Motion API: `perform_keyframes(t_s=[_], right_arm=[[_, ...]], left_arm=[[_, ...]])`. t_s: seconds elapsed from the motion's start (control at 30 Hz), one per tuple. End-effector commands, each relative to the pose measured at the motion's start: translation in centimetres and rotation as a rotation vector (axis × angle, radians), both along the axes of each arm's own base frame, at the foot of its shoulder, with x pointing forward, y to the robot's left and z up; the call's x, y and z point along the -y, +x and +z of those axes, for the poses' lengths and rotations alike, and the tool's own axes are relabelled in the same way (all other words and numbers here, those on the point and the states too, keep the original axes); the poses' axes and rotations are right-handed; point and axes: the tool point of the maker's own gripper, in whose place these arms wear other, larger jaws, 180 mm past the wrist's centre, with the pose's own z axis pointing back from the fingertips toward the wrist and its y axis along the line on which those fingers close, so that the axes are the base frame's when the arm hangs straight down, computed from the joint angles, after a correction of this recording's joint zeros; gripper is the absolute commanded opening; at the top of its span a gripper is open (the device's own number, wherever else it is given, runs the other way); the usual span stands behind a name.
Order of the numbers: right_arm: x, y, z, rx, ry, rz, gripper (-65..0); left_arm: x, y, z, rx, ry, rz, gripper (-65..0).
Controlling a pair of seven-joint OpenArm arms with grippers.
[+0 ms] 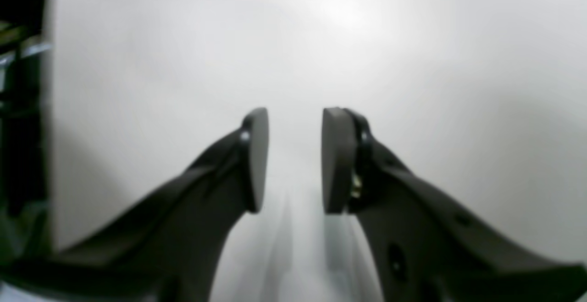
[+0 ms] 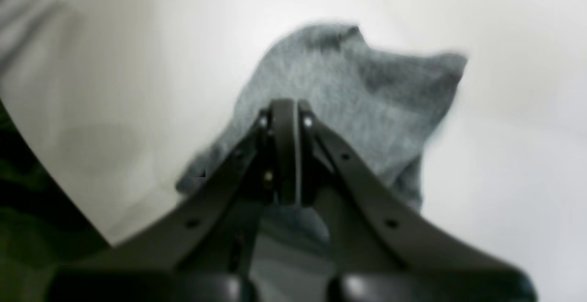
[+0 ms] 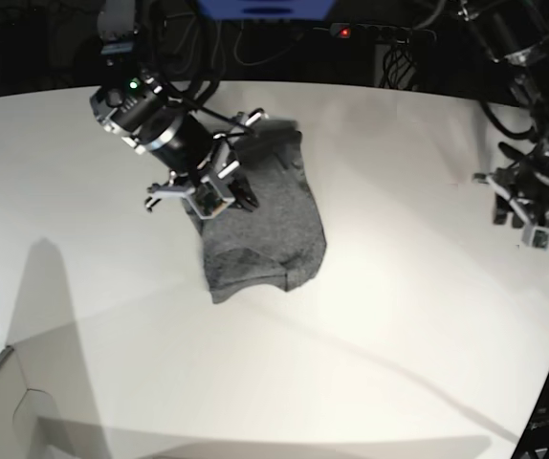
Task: Layout the t-shirt on the table in an organized manner, then fold the t-shirt properly
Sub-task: 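Pat and square the bundle edge with the right gripper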
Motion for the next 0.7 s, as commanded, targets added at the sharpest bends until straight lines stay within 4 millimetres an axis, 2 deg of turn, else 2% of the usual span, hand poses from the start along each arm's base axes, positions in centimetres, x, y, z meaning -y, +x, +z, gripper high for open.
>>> perform_keyframes(t_s=[0.0,0.17,0.23,0.33,0.5,0.67], right_arm=[[-0.2,0.2,0.3,0.012,0.029,0.0,-65.0],[0.7,-2.1,-4.6,-0.127,-0.008,0.017,-65.0],[0.8,-2.9,-5.7,-0.154,0.004,0.016,-65.0],[2.2,-3.7,-6.6,-0.169,0.025,-0.032,-65.0],[2.7,-4.4,-6.3,-0.151,0.047,-0.053,-65.0],[2.8,-3.7,-1.9,-0.03,0.038,-0.049,-65.0]], left_arm=[[-0.1,0.7,1.6,0.055,0.011,-0.01,-46.1],[-0.3,-0.1,1.7,0.048,0.03,-0.013,-46.1],[-0.3,-0.2,1.7,0.047,0.03,-0.013,-46.1],[-0.2,-0.2,1.6,0.046,0.028,-0.014,-46.1],[0.0,-0.1,1.6,0.047,0.027,-0.02,-46.1],[0.1,-0.1,1.6,0.047,0.026,-0.02,-46.1]])
